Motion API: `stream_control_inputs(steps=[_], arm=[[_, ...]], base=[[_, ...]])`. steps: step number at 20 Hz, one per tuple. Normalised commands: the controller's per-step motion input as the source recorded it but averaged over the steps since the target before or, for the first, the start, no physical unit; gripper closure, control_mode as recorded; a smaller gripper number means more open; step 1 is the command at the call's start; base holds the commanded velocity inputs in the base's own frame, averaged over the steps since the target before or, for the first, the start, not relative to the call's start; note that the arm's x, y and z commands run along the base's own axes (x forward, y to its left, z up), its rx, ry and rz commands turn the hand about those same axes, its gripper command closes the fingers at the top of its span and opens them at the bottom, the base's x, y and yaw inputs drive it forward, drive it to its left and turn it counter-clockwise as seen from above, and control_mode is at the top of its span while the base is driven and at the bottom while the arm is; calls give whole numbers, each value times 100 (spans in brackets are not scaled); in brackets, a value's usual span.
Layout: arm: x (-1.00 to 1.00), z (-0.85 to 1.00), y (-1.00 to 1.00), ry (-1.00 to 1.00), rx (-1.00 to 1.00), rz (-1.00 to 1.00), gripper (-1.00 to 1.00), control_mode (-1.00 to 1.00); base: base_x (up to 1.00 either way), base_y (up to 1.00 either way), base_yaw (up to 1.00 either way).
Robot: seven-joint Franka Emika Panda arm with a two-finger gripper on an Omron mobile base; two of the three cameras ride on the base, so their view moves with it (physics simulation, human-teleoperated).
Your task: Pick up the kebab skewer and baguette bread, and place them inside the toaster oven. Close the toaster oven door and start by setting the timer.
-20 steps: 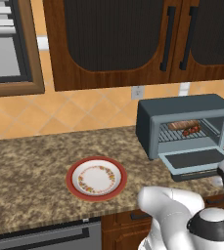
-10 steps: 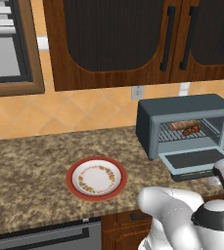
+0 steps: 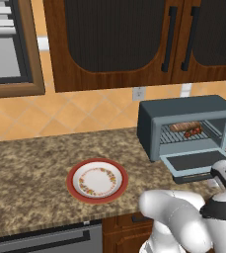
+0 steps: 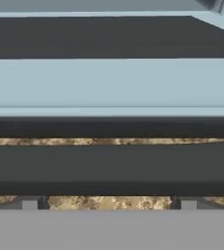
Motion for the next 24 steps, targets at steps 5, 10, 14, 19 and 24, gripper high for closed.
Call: stream_control_inputs(steps=[5, 10, 14, 19, 24], arm=[[12, 0, 0, -5, 0, 0, -100, -100], [0, 15, 0, -15, 1, 0, -100, -100], [6, 6, 0, -11, 2, 0, -100, -100], [24, 0, 0, -7, 1, 0, -100, -100], [25, 6, 0, -8, 1, 0, -100, -100]], base=[[0, 0, 0], [0, 0, 0], [0, 0, 0], [0, 0, 0], [0, 0, 0]])
